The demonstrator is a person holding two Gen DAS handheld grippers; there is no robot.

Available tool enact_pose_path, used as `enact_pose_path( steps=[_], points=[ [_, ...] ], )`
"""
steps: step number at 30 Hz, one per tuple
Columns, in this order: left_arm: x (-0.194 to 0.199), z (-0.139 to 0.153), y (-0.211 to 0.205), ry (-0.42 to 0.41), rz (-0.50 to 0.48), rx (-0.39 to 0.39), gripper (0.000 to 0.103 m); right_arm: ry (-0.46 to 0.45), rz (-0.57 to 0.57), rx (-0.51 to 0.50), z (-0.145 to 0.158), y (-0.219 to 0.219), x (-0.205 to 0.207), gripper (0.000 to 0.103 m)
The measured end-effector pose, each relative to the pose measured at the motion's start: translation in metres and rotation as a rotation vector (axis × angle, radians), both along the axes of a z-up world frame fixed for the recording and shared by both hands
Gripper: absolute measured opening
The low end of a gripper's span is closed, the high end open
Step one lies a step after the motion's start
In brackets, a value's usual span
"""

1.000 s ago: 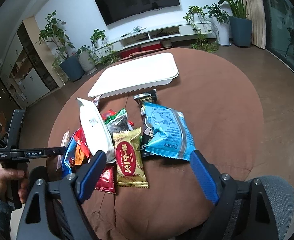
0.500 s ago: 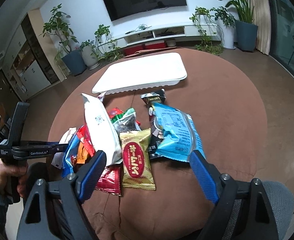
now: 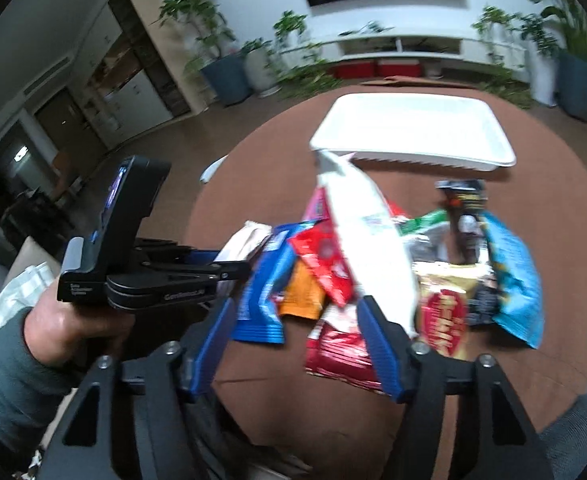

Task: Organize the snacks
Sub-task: 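Grasp the white bag with red stripe with the right gripper while the left holds the white packet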

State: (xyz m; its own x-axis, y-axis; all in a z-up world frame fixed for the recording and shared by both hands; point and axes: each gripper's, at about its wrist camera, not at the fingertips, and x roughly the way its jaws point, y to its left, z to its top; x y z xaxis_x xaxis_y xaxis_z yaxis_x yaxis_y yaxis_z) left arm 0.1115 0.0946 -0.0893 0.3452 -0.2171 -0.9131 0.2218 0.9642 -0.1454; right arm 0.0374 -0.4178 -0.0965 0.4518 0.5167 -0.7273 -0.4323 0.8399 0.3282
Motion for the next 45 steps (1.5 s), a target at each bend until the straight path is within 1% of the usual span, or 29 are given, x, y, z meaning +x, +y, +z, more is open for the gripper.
enact_pose_path(
  steps=[2, 5, 8, 12, 14, 16, 21, 27, 29, 31, 34, 37, 39, 42, 45],
  points=[
    [-0.002, 0.0, 0.004, -0.006, 0.001, -0.015, 0.024, 0.001, -0.024, -0.019, -0.002, -0.005, 0.008, 0.064],
    [-0.008, 0.004, 0.01, -0.021, 0.011, -0.057, 0.024, 0.029, -0.069, -0.046, -0.006, -0.023, 0.027, 0.064],
    [-0.01, 0.007, 0.015, -0.034, 0.027, -0.101, 0.024, 0.016, -0.074, -0.099, -0.005, -0.032, 0.045, 0.064],
    [-0.013, 0.006, 0.019, -0.038, 0.042, -0.126, 0.024, 0.024, 0.001, -0.181, -0.012, -0.022, 0.068, 0.063],
    [-0.014, 0.005, 0.022, -0.042, 0.051, -0.145, 0.024, 0.034, 0.049, -0.209, -0.015, -0.014, 0.071, 0.055],
    [-0.014, 0.003, 0.025, -0.04, 0.057, -0.161, 0.024, 0.04, 0.093, -0.218, -0.018, -0.007, 0.071, 0.052],
    [-0.017, -0.002, 0.028, -0.03, 0.064, -0.184, 0.024, 0.025, 0.108, -0.262, -0.022, 0.0, 0.077, 0.052],
    [-0.017, -0.004, 0.029, -0.031, 0.058, -0.2, 0.024, 0.023, 0.149, -0.351, -0.03, 0.013, 0.085, 0.053],
    [-0.016, -0.005, 0.029, -0.03, 0.056, -0.204, 0.024, 0.031, 0.155, -0.352, -0.031, 0.014, 0.089, 0.053],
    [-0.017, -0.005, 0.03, -0.03, 0.054, -0.209, 0.024, 0.045, 0.16, -0.327, -0.03, 0.012, 0.093, 0.054],
    [-0.016, -0.005, 0.03, -0.029, 0.051, -0.214, 0.024, 0.105, 0.154, -0.258, -0.029, 0.005, 0.104, 0.055],
    [-0.016, -0.005, 0.03, -0.029, 0.051, -0.217, 0.024, 0.155, 0.129, -0.216, -0.031, 0.0, 0.113, 0.055],
    [-0.016, -0.005, 0.03, -0.028, 0.051, -0.217, 0.024, 0.177, 0.119, -0.215, -0.032, 0.001, 0.117, 0.055],
    [-0.017, -0.004, 0.03, -0.028, 0.05, -0.215, 0.024, 0.172, 0.122, -0.245, -0.034, 0.006, 0.118, 0.055],
    [-0.017, -0.004, 0.03, -0.028, 0.05, -0.215, 0.024, 0.174, 0.118, -0.247, -0.034, 0.008, 0.119, 0.054]
  ],
)
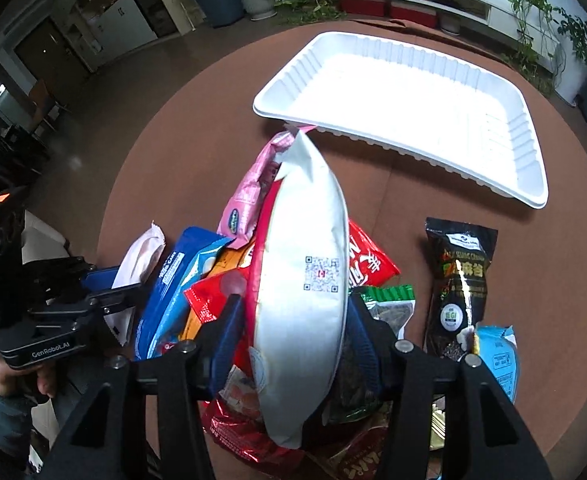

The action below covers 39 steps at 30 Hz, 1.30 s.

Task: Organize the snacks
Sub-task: 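Grasp the white bag with red stripe with the right gripper while the left holds the white packet, then carry both packets into the white tray and open both grippers to release them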

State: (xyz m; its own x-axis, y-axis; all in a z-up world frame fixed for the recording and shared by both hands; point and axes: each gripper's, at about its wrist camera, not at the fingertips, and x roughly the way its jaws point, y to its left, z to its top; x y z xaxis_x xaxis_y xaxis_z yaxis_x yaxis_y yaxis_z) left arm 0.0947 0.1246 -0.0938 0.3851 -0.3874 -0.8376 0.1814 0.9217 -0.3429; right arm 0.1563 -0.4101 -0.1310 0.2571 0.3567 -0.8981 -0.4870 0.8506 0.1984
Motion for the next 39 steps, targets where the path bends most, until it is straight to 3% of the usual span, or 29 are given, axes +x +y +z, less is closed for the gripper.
enact_pose_path(
  steps=[14, 28, 39],
  points=[
    [0.001, 0.0, -0.004, -0.008, -0.004, 0.012, 0.024, -0.067, 0.025, -0.014, 0.004, 0.005, -0.01, 0.037],
    [-0.005, 0.015, -0.002, -0.051, 0.008, -0.02, 0.024, -0.106, -0.027, 0.129, 0.028, -0.012, -0.023, 0.036],
    [-0.006, 0.041, -0.013, -0.088, -0.012, -0.054, 0.024, -0.079, -0.055, 0.197, 0.025, -0.031, -0.026, 0.036]
  ],
)
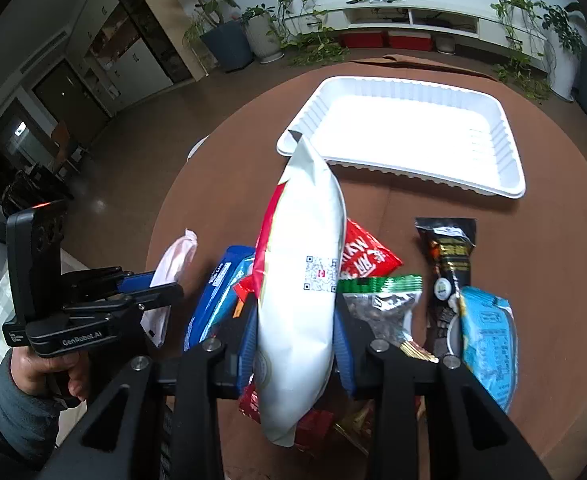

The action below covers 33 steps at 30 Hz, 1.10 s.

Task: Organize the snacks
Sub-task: 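Carry both packets into the white tray and open both grippers to release them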

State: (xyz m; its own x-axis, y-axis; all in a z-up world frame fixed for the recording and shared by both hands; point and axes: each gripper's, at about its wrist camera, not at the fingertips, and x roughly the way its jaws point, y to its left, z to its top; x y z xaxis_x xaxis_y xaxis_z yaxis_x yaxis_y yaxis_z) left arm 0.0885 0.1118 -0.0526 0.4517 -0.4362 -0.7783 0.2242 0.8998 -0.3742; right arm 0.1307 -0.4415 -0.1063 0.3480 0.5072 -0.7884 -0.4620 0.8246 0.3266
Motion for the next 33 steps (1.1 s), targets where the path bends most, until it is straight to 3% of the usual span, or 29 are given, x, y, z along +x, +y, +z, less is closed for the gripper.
enact_pose_path(
  steps=[11, 20, 27, 33],
  points=[
    [0.046, 0.039, -0.001, -0.066, 0.009, -0.02, 0.024, -0.022, -0.154, 0.09, 0.019, -0.071, 0.023, 0.037],
    [0.123, 0.085, -0.001, -0.149, 0.022, 0.035, 0.024, -0.087, -0.406, 0.068, 0.039, -0.149, 0.098, 0.037],
    [0.194, 0.096, -0.03, -0.164, -0.022, 0.082, 0.024, -0.127, -0.324, 0.058, 0.042, -0.11, 0.158, 0.037],
    [0.236, 0.068, -0.069, -0.093, -0.078, 0.126, 0.024, -0.083, -0.244, 0.041, 0.016, -0.07, 0.19, 0.037]
  ],
)
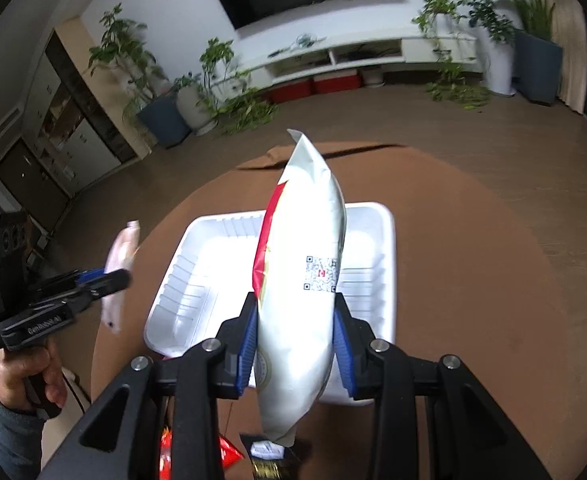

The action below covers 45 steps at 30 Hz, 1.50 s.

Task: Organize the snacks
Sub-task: 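Carry both packets into the white tray and open both grippers to release them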

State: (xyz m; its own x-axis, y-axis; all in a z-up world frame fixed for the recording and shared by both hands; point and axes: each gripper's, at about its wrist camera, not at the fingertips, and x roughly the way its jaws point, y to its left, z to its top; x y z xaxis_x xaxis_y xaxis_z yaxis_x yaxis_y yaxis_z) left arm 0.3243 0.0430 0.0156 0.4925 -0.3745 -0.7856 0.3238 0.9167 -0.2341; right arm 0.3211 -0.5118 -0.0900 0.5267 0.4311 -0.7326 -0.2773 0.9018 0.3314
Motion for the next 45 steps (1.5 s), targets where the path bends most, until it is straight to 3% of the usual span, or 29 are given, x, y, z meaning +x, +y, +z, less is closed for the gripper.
enact_pose_path(
  steps=[8, 13, 19, 36, 39, 41, 43, 45],
  points=[
    [0.033, -0.051, -0.023, 0.077, -0.002, 0.063, 0.024, 0.081, 0.009, -0.095, -0.037, 0.016, 0.03, 0.037],
    [0.041, -0.072, -0.028, 0.107, 0.021, 0.086, 0.024, 0.111, 0.001, -0.137, -0.054, 0.012, 0.027, 0.037],
    [0.049, -0.097, -0.035, 0.144, 0.039, 0.107, 0.024, 0.109, 0.006, -0.152, -0.059, 0.013, 0.027, 0.037],
    [0.047, -0.101, -0.049, 0.126, 0.049, 0.159, 0.026, 0.111, 0.009, -0.168, -0.064, 0.013, 0.022, 0.049],
    [0.038, -0.09, -0.044, 0.098, 0.062, 0.143, 0.026, 0.088, -0.004, -0.159, -0.056, 0.007, 0.017, 0.064],
    [0.029, -0.077, -0.039, 0.067, 0.073, 0.126, 0.032, 0.069, -0.015, -0.14, -0.046, 0.002, 0.011, 0.069],
    [0.018, -0.062, -0.033, 0.025, 0.081, 0.101, 0.079, 0.038, -0.022, -0.121, -0.03, -0.004, 0.002, 0.072],
    [0.001, -0.047, -0.025, -0.017, 0.083, 0.064, 0.098, -0.023, -0.029, -0.101, -0.01, -0.013, -0.014, 0.079]
  ],
)
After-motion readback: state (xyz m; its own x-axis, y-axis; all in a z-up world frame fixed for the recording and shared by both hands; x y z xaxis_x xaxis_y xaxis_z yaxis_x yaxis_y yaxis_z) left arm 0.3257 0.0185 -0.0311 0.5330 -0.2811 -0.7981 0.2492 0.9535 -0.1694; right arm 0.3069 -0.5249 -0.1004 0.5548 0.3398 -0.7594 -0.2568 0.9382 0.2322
